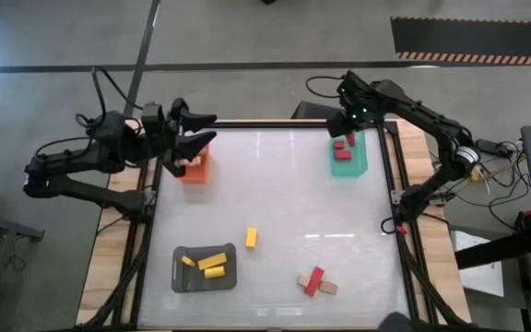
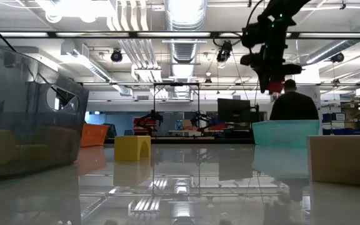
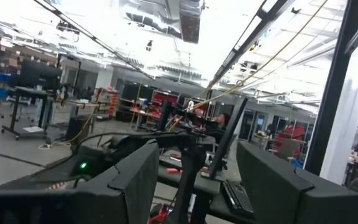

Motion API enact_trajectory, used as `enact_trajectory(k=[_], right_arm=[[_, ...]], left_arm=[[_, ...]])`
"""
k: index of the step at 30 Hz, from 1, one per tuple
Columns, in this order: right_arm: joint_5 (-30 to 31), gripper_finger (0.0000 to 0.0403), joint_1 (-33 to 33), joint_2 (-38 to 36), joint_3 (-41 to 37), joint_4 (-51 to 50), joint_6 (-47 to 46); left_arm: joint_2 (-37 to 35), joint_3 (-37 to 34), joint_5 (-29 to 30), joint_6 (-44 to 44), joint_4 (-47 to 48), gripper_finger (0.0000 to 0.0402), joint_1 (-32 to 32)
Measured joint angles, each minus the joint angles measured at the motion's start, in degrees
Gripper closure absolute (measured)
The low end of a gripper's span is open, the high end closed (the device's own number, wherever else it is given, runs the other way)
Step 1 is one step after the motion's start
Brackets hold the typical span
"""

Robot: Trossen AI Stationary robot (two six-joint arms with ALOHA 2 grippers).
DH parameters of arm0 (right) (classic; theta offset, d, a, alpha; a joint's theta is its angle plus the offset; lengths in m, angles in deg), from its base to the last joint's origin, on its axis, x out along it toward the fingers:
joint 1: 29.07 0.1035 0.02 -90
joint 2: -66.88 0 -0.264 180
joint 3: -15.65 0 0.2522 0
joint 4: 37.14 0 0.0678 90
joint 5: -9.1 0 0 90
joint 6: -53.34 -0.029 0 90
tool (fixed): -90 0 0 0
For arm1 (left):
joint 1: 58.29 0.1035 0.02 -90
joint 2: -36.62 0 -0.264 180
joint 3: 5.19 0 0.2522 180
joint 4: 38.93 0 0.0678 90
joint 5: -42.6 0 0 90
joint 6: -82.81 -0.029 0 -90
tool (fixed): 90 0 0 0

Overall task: Sort & place blocks by color
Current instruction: Put the red block into the green bin

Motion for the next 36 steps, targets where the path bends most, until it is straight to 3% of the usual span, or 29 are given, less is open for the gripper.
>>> enact_trajectory(k=[12,28,36], right_arm=[[-0.9,0.0298,-3.5,3.4,-10.9,8.5,1.6],[2.3,0.0298,-6.3,4.6,-22.7,18.6,0.3],[3.7,0.0250,-6.2,4.6,-23.3,19.0,0.2]], left_arm=[[1.6,0.0,0.0,0.1,0.1,0.0201,0.0],[3.6,-0.1,0.0,0.2,0.0,0.0201,0.0],[3.7,-0.1,0.0,0.2,0.0,0.0201,0.0]])
